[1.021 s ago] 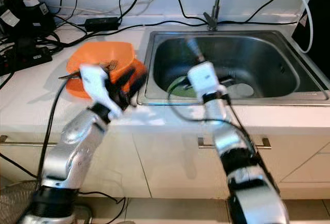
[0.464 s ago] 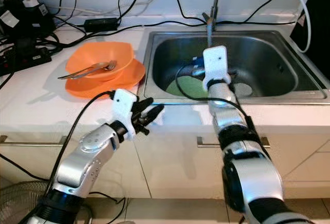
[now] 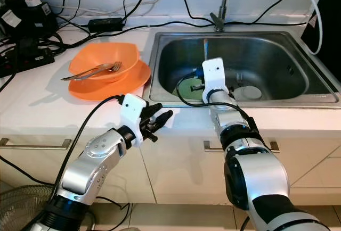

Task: Kitchen organization

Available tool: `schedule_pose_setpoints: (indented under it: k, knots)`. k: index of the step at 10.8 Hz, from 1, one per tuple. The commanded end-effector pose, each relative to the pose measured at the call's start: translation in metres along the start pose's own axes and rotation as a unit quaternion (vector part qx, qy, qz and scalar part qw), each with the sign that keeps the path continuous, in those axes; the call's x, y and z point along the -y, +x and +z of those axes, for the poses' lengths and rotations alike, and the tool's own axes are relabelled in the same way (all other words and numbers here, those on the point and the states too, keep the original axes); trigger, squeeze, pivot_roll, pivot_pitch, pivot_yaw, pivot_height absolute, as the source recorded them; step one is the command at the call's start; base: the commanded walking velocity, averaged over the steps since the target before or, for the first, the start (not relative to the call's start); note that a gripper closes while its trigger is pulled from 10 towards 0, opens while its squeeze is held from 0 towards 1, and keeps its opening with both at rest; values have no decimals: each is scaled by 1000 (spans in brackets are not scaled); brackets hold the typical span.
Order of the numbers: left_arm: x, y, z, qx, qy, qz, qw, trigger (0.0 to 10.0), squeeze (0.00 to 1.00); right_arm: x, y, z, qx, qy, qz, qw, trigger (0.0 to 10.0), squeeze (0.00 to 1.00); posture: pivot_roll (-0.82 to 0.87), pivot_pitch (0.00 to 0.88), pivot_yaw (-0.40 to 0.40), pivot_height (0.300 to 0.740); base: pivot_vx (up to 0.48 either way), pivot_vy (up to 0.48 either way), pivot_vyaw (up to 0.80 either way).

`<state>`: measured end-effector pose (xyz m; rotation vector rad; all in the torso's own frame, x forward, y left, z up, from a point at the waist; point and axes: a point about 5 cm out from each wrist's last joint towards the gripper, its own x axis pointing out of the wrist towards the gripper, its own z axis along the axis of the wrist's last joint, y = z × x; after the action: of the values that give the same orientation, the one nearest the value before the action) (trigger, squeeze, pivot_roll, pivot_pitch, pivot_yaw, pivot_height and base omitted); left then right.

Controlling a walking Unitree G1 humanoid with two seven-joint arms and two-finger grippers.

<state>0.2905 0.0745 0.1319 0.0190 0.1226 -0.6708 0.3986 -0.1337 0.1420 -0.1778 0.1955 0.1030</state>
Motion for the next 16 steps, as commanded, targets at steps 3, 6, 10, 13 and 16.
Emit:
schedule_pose_setpoints:
  k: [3, 6, 10, 13, 16]
  knots:
    - [2, 0, 2, -5, 6, -2, 1000, 10000, 0, -6, 0, -12, -48, 19, 14, 999, 10000, 0, 159, 0, 13, 740, 0, 0, 0]
    - [2, -1, 0, -11, 7, -3, 1000, 10000, 0, -6, -1, -18, -69, 42, 15, 997, 10000, 0, 165, 0, 13, 740, 0, 0, 0]
    - [4, -2, -3, -18, 8, -8, 1000, 10000, 0, -6, -2, -20, -76, 49, 13, 996, 10000, 988, 166, 0, 18, 740, 0, 0, 0]
    - [5, -1, -3, -20, 8, -10, 1000, 10000, 0, -7, -1, -17, -63, 48, 14, 997, 10000, 0, 160, 0, 20, 740, 0, 0, 0]
    - [5, -1, -3, -19, 7, -9, 1000, 10000, 0, -5, -1, -15, -56, 21, 9, 998, 10000, 373, 163, 0, 17, 740, 0, 0, 0]
